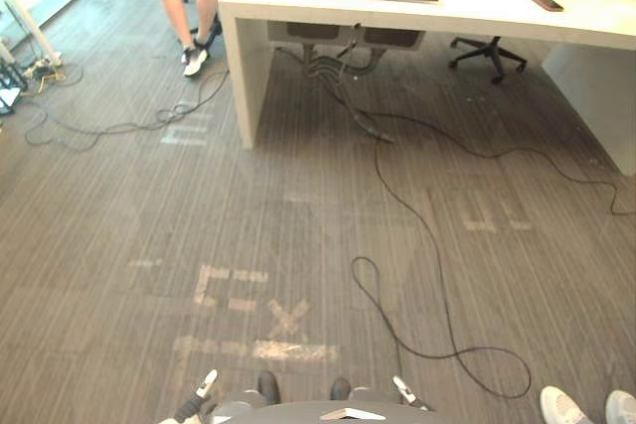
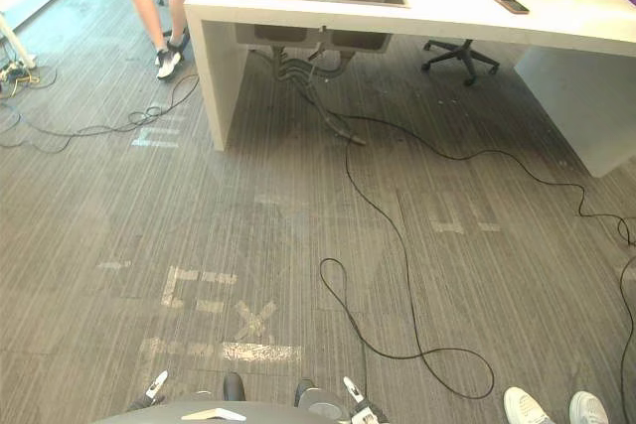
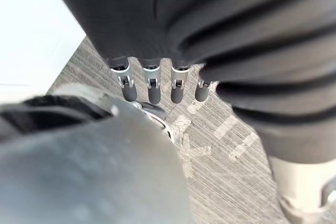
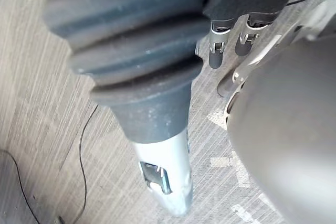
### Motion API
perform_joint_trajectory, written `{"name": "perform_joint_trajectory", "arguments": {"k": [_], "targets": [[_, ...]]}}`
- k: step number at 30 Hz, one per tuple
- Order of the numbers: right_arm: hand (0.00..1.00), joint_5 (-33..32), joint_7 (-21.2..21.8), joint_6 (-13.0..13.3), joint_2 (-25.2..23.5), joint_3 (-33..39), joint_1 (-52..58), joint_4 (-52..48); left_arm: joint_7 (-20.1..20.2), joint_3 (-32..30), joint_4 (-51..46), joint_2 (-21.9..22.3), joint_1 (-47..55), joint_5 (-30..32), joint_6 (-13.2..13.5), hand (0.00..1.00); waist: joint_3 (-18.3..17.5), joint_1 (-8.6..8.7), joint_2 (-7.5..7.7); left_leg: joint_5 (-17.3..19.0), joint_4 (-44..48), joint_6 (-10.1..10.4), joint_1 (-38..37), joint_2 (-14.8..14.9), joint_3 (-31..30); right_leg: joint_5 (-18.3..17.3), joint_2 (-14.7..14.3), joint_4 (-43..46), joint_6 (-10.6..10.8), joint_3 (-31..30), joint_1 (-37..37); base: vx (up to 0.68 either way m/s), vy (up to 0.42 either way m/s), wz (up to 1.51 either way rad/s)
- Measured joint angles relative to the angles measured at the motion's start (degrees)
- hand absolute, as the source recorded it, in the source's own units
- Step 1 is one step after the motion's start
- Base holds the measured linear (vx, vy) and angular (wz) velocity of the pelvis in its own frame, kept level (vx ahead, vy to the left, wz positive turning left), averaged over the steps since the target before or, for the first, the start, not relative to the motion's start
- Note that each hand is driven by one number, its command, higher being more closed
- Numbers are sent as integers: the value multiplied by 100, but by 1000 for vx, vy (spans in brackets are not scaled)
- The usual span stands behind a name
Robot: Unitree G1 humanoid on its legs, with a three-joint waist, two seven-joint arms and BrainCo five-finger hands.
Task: Walk over to the sink, pick up the cup, carry it to the dishwasher, place the cup inside the dishwasher, then close the dishwasher door
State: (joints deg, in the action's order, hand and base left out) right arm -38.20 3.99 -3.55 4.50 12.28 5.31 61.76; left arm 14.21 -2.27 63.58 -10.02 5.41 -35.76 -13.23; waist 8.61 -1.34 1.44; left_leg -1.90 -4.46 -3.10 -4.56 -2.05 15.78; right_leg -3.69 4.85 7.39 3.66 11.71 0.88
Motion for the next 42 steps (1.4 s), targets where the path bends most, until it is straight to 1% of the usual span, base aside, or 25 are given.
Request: {"name": "perform_joint_trajectory", "arguments": {"k": [1, 2, 5, 7, 9, 11, 13, 17, 20, 22, 25, 28, 30, 32, 34, 38, 40, 42], "targets": [[0, 86, -89, 65, 2, -28, -167, -5, 11, -3, -3, -3, -40, -20, 6, 0, 52, -43, 8, 1, 0, 2, 1, -19, 10, -9, 19, -1, 14, 8, -3, 43, 13, 0], [0, 97, -120, 99, 4, -34, -253, -11, 32, -2, -2, -4, -59, -21, 12, 0, 92, -46, 1, 3, 0, 6, 3, -33, 11, -19, 35, -2, 27, 13, -4, 59, 34, 3], [0, 59, -299, 203, -3, -32, -706, -40, 46, 29, -2, 43, -216, -30, 56, 0, 205, -45, -93, 0, -2, 8, 161, -69, 21, -1, 79, -31, 44, 37, -143, 13, 29, 3], [0, 129, -335, 381, -203, -23, -912, -68, 46, 135, -3, 51, -253, -130, 116, 0, 250, -48, -137, 13, -34, 36, 202, -71, -12, 51, 73, -170, 55, 106, -100, 11, 12, 9], [0, 370, -334, 514, -314, -22, -924, -119, 42, 193, -3, 45, -248, -193, 172, 0, 251, -61, -135, 23, -37, 51, 186, -71, -25, 53, 70, -256, 57, 167, -32, 33, 1, 12], [0, 476, -334, 566, -332, -24, -921, -128, 35, 249, -3, 43, -244, -255, 254, 0, 252, -82, -134, 25, -38, 53, 151, -76, -22, 57, 68, -294, 61, 191, 39, 49, -5, 8], [0, 475, -335, 591, -311, -29, -927, -127, 28, 315, -6, 33, -251, -280, 320, 0, 253, -66, -132, 26, -38, 54, 133, -83, -26, 58, 70, -349, 65, 240, 105, 55, -9, 11], [0, 473, -319, 585, -262, -55, -969, -104, -17, 488, -20, -19, -311, -271, 338, 0, 290, -28, -124, 25, -38, 54, 30, -92, -127, 63, 70, -426, 74, 352, 282, 24, -13, 13], [0, 636, -220, 554, -166, -166, -972, -2, -43, 539, -87, -17, -348, -92, 400, 0, 328, -10, -129, 29, -40, 60, -68, -94, -173, 58, 74, -431, 81, 438, 403, -28, -15, 11], [0, 940, -63, 520, -117, -209, -994, 1, -34, 726, -195, -1, -410, 263, 488, 0, 347, -10, -128, 10, -40, 65, -77, -96, -201, 59, 79, -413, 80, 481, 412, -66, -2, 11], [0, 944, 67, 368, -111, -262, -988, 28, -96, 834, -181, 19, -471, 518, 500, 0, 376, 8, -114, 3, -42, 57, -182, -107, -225, 58, 86, -402, 81, 487, 513, -64, 5, 1], [0, 944, 96, 253, -62, -252, -946, 89, -212, 933, -149, 16, -557, 786, 507, 0, 380, 15, -106, -8, -45, 39, -193, -123, -277, 55, 98, -409, 86, 507, 521, -69, 16, 5], [0, 937, 102, 198, -54, -218, -953, 219, -330, 949, -95, 20, -599, 719, 504, 0, 389, 12, -90, -15, -46, 30, -186, -133, -296, 62, 102, -419, 94, 518, 526, -50, 22, 6], [0, 900, 102, 121, -57, -67, -950, 243, -387, 942, -32, 11, -606, 397, 464, 0, 400, 11, -71, -30, -46, 6, -186, -143, -309, 76, 105, -429, 96, 528, 537, -38, 21, 5], [0, 809, 100, 39, -64, 44, -942, 285, -375, 887, 18, -5, -628, 207, 331, 0, 417, 11, -44, -36, -47, -4, -192, -154, -317, 104, 108, -462, 101, 535, 568, -14, 9, 2], [0, 627, 94, -83, -71, 238, -923, 316, -396, 668, 84, 19, -628, 86, 227, 0, 423, 12, -28, -23, -49, -8, -221, -155, -278, 112, 101, -510, 89, 479, 603, -11, 8, -5], [0, 595, 92, -165, -50, 258, -910, 322, -424, 417, 118, 68, -595, -10, 199, 0, 422, 11, -28, 21, -49, -24, -232, -135, -142, 135, 76, -559, 53, 392, 590, -12, 11, -20], [0, 626, 89, -165, -50, 257, -906, 321, -423, 309, 119, 87, -573, -9, 199, 0, 421, 11, -27, 53, -49, -14, -240, -122, -69, 166, 57, -611, 46, 290, 583, 6, 13, -29]]}}
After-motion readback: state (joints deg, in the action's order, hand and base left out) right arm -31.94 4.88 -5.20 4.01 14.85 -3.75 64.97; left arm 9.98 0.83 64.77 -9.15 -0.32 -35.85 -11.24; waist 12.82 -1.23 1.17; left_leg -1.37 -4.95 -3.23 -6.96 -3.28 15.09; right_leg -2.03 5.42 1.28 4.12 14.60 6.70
